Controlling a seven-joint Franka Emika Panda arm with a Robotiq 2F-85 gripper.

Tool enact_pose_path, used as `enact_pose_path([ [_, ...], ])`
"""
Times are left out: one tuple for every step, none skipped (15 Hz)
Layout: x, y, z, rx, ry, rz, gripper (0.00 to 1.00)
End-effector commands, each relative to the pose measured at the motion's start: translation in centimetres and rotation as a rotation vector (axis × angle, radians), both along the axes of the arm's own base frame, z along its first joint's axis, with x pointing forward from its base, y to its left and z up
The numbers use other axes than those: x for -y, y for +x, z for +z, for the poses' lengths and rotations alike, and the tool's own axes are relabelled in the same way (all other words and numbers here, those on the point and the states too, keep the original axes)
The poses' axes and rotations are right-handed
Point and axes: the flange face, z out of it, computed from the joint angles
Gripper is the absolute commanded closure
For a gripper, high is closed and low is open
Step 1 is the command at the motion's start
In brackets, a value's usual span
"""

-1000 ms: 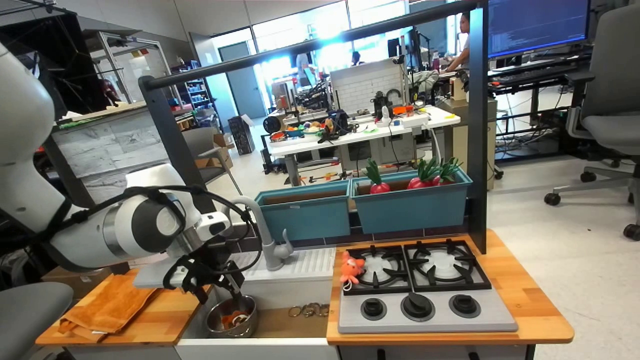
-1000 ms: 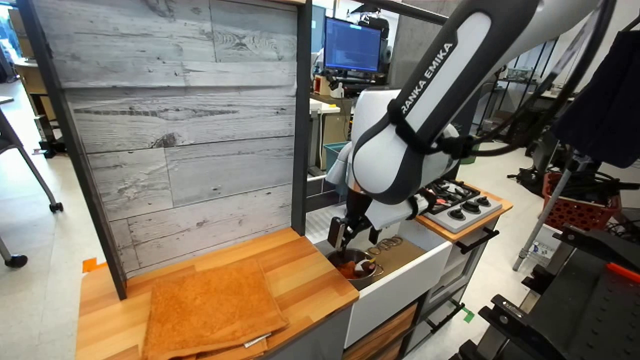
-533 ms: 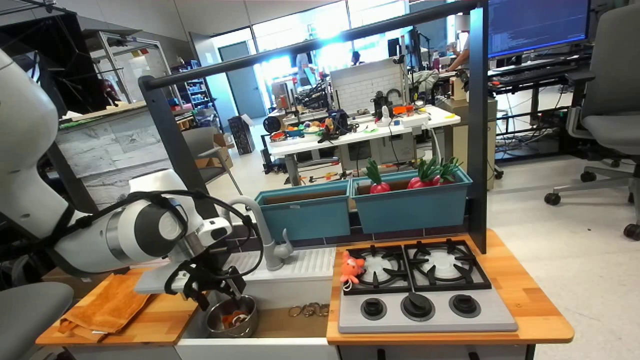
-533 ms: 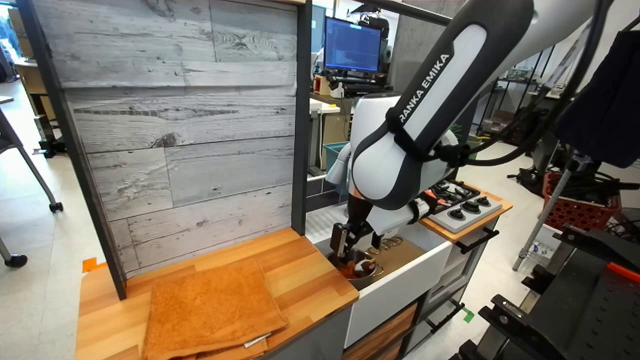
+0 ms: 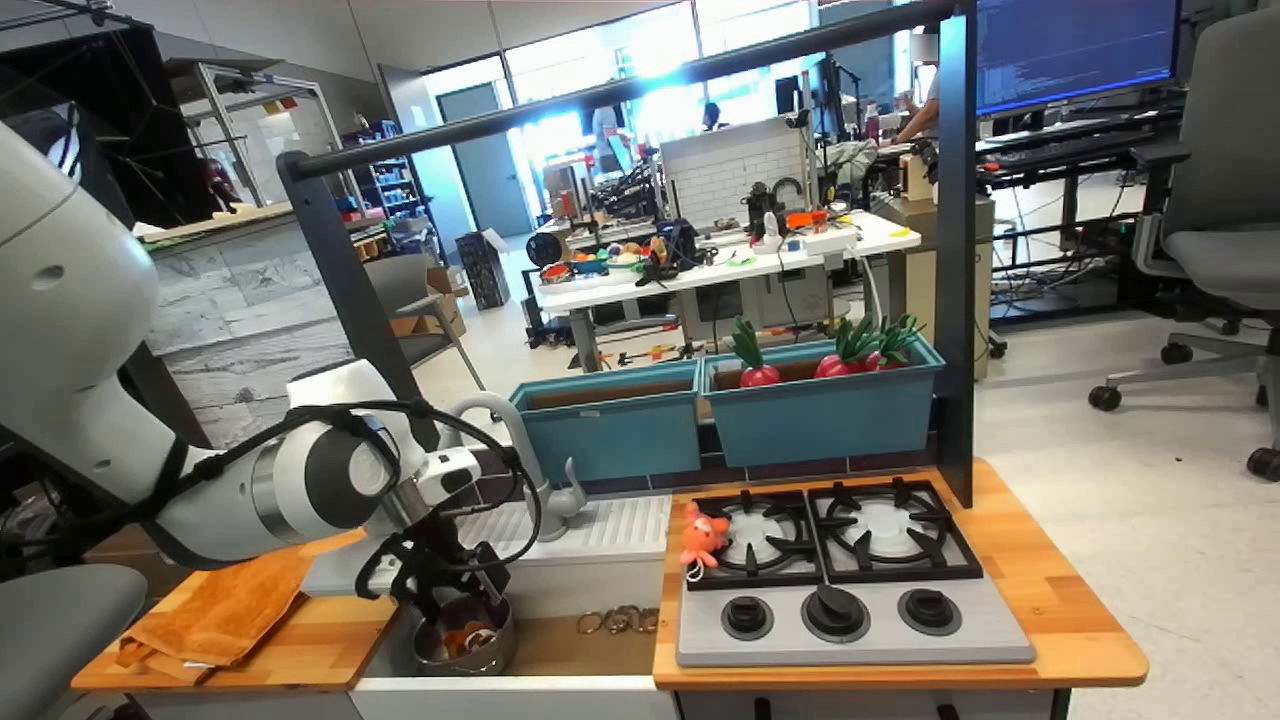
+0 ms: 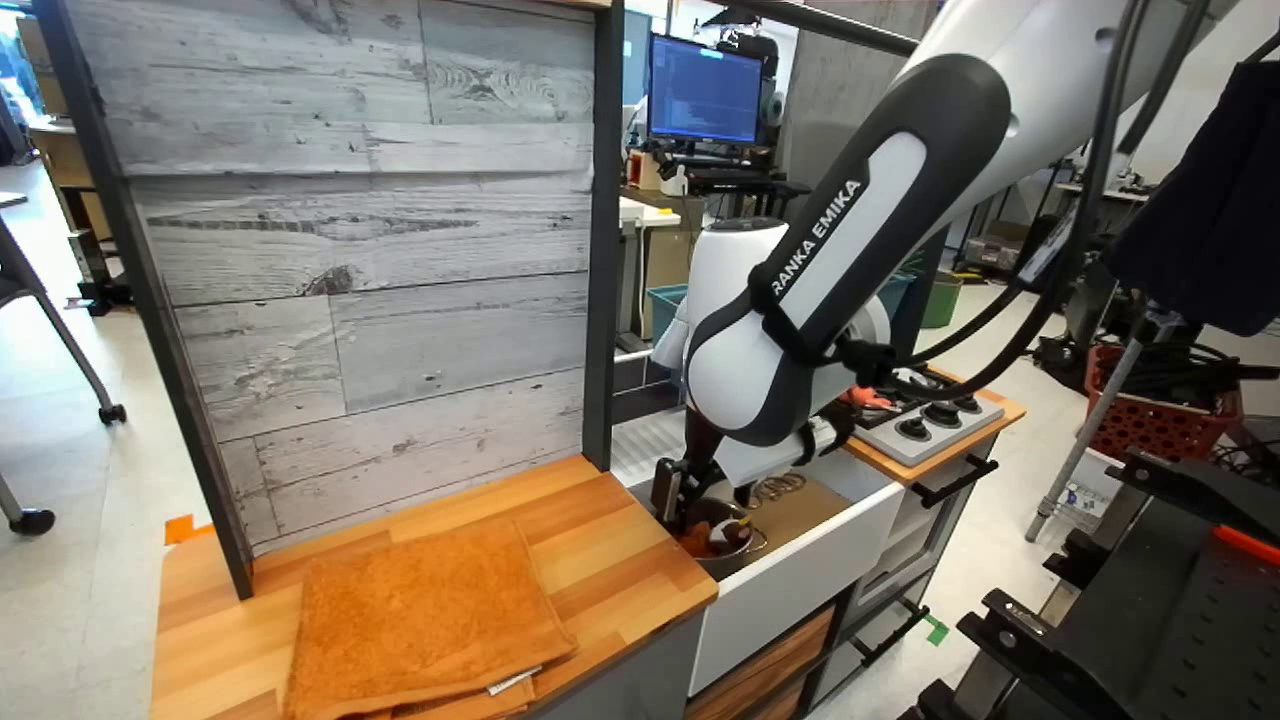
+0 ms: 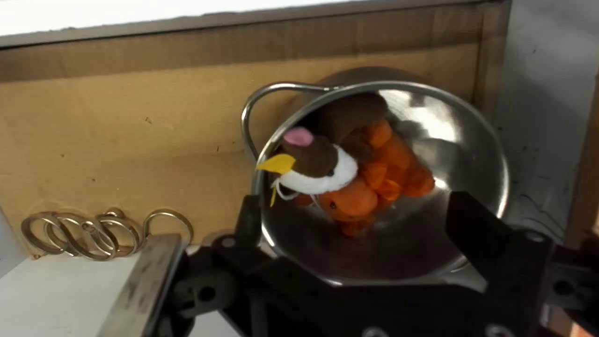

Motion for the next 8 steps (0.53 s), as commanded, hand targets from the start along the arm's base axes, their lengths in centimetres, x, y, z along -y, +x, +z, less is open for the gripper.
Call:
enact_pose_path([
  [-0.8,1.4,-1.8,-0.008,-0.023,-0.029,0.00],
  [-1.1,1.4,-2.3,-0.015,-0.023,-0.032,0.00],
  [-1.2,1.5,-2.6,-0.017,-0.023,-0.034,0.00],
  [-1.3,1.6,-2.8,-0.022,-0.021,-0.033,0.01],
  [-1.6,1.8,-2.9,-0.023,-0.019,-0.032,0.12],
  [-1.7,1.9,-3.1,-0.028,-0.020,-0.032,0.25],
  [-1.8,2.0,-3.2,-0.031,-0.018,-0.032,0.27],
  [-2.0,2.1,-3.4,-0.033,-0.017,-0.034,0.33],
])
